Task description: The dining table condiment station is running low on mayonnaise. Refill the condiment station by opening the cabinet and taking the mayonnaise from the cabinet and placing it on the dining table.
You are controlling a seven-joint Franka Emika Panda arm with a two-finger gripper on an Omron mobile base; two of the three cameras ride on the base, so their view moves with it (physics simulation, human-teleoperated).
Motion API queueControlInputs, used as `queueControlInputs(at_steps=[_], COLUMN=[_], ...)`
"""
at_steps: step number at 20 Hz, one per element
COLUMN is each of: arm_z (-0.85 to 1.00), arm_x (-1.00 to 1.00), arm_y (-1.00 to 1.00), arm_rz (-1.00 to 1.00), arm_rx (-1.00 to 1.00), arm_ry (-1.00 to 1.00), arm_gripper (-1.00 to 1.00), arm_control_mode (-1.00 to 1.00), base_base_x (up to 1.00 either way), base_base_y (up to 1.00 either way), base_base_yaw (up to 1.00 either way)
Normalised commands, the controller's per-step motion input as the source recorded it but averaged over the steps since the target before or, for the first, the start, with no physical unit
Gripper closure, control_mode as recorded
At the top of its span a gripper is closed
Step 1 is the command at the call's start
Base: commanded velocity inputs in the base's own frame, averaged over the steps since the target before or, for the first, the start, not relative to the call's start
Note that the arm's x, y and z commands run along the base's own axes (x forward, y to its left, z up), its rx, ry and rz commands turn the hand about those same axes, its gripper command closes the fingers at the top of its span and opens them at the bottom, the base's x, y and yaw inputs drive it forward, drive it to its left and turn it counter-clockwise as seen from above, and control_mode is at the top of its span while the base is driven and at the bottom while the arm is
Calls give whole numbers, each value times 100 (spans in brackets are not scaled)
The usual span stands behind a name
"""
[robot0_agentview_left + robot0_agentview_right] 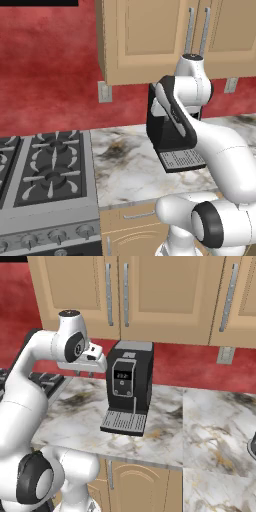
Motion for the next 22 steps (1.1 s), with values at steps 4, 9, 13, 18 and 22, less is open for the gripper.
queueControlInputs(at_steps=[4, 9, 13, 18, 22], arm_z=[0, 2, 35, 66, 75], arm_x=[-7, -28, -41, -12, 2], arm_y=[-14, -7, -4, -19, -58], arm_rz=[0, 1, 0, 0, 0], arm_rx=[0, -5, -7, 0, 8], arm_ry=[0, -26, -75, -71, -61], arm_gripper=[-100, -100, -100, -100, -100], arm_control_mode=[-100, -100, -100, -100, -100], base_base_x=[0, 0, 0, 0, 0], base_base_y=[0, 0, 0, 0, 0], base_base_yaw=[0, 0, 0, 0, 0])
